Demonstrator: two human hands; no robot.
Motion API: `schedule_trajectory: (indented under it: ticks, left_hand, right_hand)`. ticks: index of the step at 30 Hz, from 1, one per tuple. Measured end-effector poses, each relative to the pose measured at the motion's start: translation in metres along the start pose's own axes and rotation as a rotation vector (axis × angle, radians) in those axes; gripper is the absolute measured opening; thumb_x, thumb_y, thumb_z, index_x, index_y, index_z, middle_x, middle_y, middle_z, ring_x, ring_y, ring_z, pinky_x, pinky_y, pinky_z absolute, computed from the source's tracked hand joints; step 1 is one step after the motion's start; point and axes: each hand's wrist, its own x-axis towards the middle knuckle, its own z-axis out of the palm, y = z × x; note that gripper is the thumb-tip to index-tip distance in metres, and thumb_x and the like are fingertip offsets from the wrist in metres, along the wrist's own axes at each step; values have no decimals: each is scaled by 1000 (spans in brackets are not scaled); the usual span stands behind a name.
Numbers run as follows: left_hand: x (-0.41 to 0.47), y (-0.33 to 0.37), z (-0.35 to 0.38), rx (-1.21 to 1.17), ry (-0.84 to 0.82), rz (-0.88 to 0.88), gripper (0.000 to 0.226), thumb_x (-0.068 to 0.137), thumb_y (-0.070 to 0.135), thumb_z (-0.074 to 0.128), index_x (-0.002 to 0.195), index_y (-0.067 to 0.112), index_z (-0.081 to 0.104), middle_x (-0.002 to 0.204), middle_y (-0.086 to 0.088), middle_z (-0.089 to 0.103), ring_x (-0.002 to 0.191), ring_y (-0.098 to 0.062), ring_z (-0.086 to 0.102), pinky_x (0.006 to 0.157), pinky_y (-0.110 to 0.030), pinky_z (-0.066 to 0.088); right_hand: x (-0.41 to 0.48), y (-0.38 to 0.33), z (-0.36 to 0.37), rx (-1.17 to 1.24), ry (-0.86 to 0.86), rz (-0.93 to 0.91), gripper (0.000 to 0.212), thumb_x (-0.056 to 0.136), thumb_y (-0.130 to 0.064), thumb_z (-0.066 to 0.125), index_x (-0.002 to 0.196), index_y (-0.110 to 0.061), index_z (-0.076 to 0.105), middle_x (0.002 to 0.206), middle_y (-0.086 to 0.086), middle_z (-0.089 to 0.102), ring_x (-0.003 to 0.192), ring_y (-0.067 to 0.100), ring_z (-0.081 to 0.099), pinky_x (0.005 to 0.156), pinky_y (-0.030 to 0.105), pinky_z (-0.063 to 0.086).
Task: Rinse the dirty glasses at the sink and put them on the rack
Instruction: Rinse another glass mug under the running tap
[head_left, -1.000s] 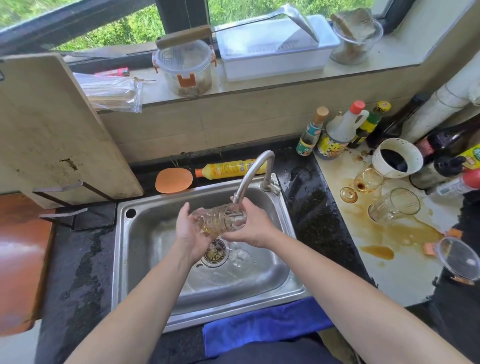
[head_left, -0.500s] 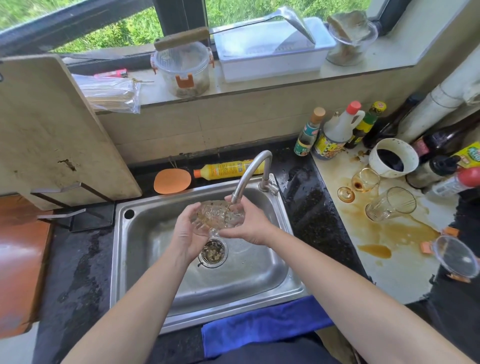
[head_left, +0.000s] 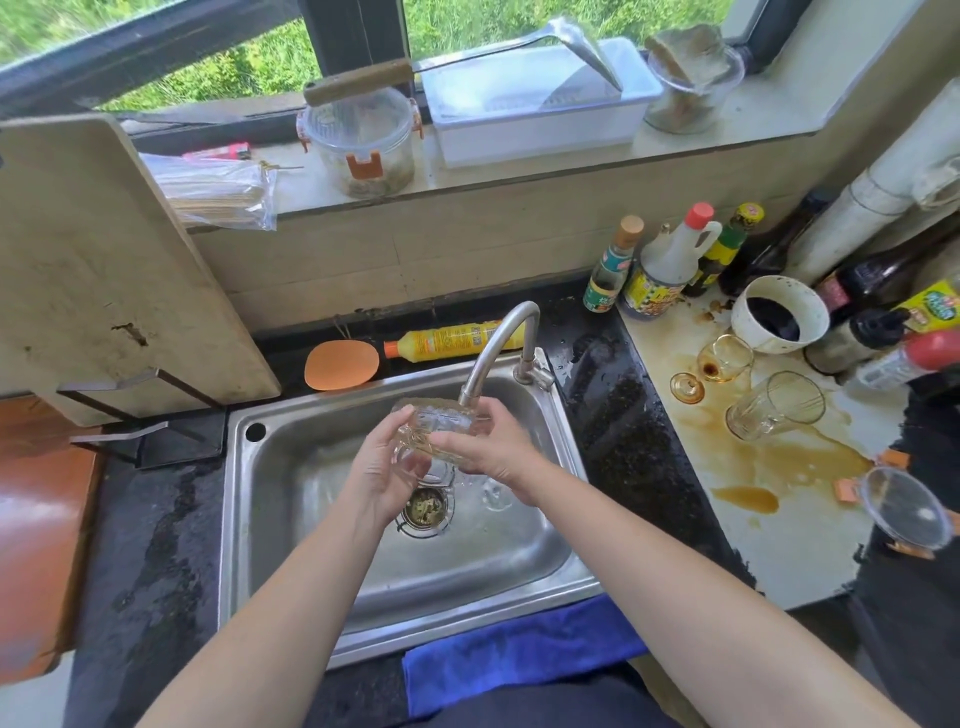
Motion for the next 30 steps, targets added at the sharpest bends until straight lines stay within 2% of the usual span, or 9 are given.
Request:
schedule_trajectory:
  ticks: [2, 5, 7, 11, 17, 22, 26, 28, 30]
  left_hand:
    - [1, -1, 1, 65, 36, -10, 22, 86, 30, 70, 103, 18, 64, 92, -3, 67, 81, -19, 57, 70, -33, 49]
    - [5, 0, 2, 114, 66, -37, 39, 86, 37, 72, 117, 14, 67, 112, -8, 69, 98, -28, 60, 82, -44, 52]
    - [8, -1, 5, 132, 46, -53, 34, 93, 39, 65, 114, 12, 68, 112, -10, 72, 96, -29, 63, 81, -43, 53]
    - [7, -6, 10, 74, 29, -102, 27, 102, 29, 53, 87, 10, 66, 80, -8, 72, 79, -24, 66, 69, -40, 58]
    - [11, -19, 11, 98, 14, -187, 25, 101, 30, 51, 90, 12, 63, 88, -10, 66, 77, -22, 60, 76, -38, 54]
    - [18, -19, 17, 40, 7, -152, 21, 99, 15, 50, 97, 5, 67, 106, -18, 66, 89, -26, 61, 96, -45, 49]
    - [21, -18, 13, 101, 27, -147, 22, 100, 18, 50, 87, 10, 66, 86, -9, 64, 73, -20, 55, 75, -37, 50]
    - [20, -21, 14, 136, 10, -164, 26, 103, 23, 49, 86, 11, 66, 78, -4, 65, 75, -19, 57, 75, -36, 51]
    - [18, -24, 19, 170, 2, -174, 29, 104, 25, 47, 88, 12, 68, 74, -2, 64, 79, -20, 56, 79, -37, 50]
  right_hand:
    - [-4, -1, 0, -114, 87, -70, 75, 70, -40, 91, 130, -30, 47, 124, -8, 58, 113, 12, 59, 94, 33, 53]
    - [-9, -4, 0, -233, 148, -146, 84, 70, -35, 91, 137, -29, 42, 124, -9, 55, 114, 11, 57, 89, 25, 43]
    - [-10, -6, 3, -279, 175, -182, 85, 69, -34, 91, 139, -28, 42, 124, -11, 54, 116, 10, 55, 91, 24, 41]
    - [-8, -7, 8, -352, 196, -259, 70, 66, -37, 91, 121, -33, 48, 116, -12, 57, 118, 14, 53, 98, 32, 46]
    - [-9, -2, 0, -387, 176, -286, 75, 64, -39, 91, 126, -35, 50, 123, -10, 58, 116, 11, 55, 99, 31, 48]
    - [-15, -3, -1, -423, 169, -299, 74, 67, -36, 90, 130, -35, 51, 112, -17, 63, 104, 6, 58, 83, 16, 42]
    - [-12, -2, -9, -447, 147, -269, 76, 66, -34, 91, 130, -36, 50, 116, -17, 61, 110, 7, 58, 88, 18, 43]
    - [-8, -2, -15, -381, 179, -214, 80, 65, -37, 93, 133, -36, 50, 124, -17, 61, 116, 5, 58, 97, 21, 46]
    - [-5, -4, -18, -329, 233, -172, 83, 64, -41, 93, 136, -33, 52, 130, -15, 62, 120, 7, 57, 97, 21, 43]
